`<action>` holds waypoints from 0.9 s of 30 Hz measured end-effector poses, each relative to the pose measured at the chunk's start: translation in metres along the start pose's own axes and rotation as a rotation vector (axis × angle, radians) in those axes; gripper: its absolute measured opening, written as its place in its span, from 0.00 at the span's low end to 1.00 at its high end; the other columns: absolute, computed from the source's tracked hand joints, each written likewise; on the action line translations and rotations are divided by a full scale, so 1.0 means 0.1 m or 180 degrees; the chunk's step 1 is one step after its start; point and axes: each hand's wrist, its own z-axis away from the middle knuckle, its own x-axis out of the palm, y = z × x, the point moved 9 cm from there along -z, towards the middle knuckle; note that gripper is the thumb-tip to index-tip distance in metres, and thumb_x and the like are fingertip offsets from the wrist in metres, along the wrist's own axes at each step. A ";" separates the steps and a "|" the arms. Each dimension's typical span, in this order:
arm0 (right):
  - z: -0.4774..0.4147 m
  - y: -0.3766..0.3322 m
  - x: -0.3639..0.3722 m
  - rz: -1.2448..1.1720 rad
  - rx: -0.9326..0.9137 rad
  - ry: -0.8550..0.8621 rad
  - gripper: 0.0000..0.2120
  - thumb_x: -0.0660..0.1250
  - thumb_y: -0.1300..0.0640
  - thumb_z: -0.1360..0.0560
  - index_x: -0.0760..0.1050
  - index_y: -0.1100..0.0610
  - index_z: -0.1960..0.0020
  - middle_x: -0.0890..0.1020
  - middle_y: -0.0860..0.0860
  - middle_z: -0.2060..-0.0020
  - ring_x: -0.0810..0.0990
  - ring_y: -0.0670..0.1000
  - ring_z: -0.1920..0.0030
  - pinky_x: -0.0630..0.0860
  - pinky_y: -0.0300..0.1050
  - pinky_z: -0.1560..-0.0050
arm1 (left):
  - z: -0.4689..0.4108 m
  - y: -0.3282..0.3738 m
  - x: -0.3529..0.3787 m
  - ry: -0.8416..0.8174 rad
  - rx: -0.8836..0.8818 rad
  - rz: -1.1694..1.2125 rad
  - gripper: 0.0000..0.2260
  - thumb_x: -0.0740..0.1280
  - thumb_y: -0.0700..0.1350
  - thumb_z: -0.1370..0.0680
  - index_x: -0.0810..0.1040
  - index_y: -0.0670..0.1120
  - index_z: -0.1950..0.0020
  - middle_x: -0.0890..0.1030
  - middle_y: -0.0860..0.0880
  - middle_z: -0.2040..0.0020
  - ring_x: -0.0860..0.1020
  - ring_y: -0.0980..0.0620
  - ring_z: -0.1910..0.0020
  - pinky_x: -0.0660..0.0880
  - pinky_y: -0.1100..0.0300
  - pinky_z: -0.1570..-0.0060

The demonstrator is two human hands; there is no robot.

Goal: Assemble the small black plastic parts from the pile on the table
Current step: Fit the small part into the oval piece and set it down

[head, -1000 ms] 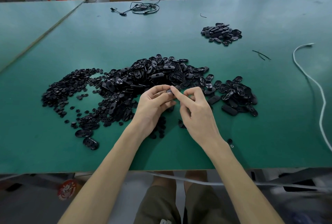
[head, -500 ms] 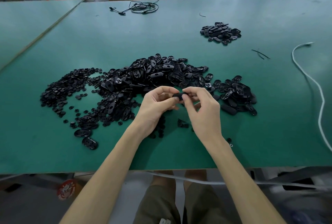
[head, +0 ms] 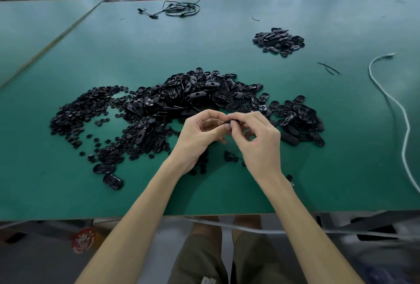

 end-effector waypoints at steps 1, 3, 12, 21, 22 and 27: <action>0.00 -0.01 0.00 0.0012 -0.0031 -0.0007 0.07 0.72 0.65 0.21 0.86 0.56 0.46 0.83 0.48 0.54 0.81 0.45 0.56 0.75 0.30 0.55 | 0.00 0.00 0.00 0.0001 -0.0003 -0.0010 0.07 0.74 0.36 0.22 0.81 0.37 0.45 0.86 0.45 0.54 0.82 0.54 0.60 0.81 0.60 0.56; 0.00 -0.02 0.00 0.0022 -0.0060 -0.0022 0.07 0.71 0.65 0.20 0.86 0.57 0.46 0.82 0.48 0.53 0.81 0.44 0.56 0.74 0.29 0.55 | 0.00 -0.01 -0.01 0.0009 -0.0020 -0.0027 0.07 0.74 0.36 0.22 0.81 0.37 0.45 0.86 0.46 0.54 0.82 0.53 0.60 0.81 0.60 0.55; 0.05 -0.10 0.11 0.0421 -0.0252 -0.0230 0.07 0.68 0.64 0.18 0.83 0.59 0.42 0.79 0.51 0.52 0.78 0.46 0.57 0.79 0.45 0.54 | 0.01 0.01 -0.05 0.0141 0.0099 -0.0312 0.06 0.71 0.31 0.21 0.81 0.35 0.44 0.86 0.46 0.55 0.83 0.52 0.57 0.80 0.62 0.49; 0.07 -0.10 0.16 0.0435 -0.0182 -0.0382 0.04 0.67 0.63 0.17 0.80 0.60 0.44 0.80 0.51 0.50 0.80 0.51 0.56 0.79 0.52 0.55 | 0.03 0.06 -0.07 0.0328 0.0182 -0.0535 0.06 0.71 0.29 0.23 0.81 0.36 0.47 0.85 0.48 0.58 0.83 0.54 0.59 0.81 0.62 0.52; 0.07 -0.10 0.17 0.0436 -0.0180 -0.0384 0.04 0.67 0.62 0.17 0.80 0.60 0.44 0.80 0.50 0.50 0.81 0.51 0.56 0.80 0.52 0.55 | 0.03 0.06 -0.07 0.0347 0.0188 -0.0548 0.06 0.71 0.29 0.23 0.81 0.36 0.48 0.85 0.48 0.57 0.83 0.54 0.59 0.81 0.61 0.51; 0.06 -0.09 0.17 0.0436 -0.0147 -0.0378 0.04 0.67 0.62 0.17 0.80 0.59 0.44 0.81 0.50 0.50 0.81 0.51 0.55 0.80 0.52 0.54 | 0.04 0.07 -0.07 0.0358 0.0207 -0.0581 0.06 0.72 0.30 0.24 0.82 0.38 0.49 0.85 0.47 0.56 0.83 0.54 0.58 0.81 0.60 0.51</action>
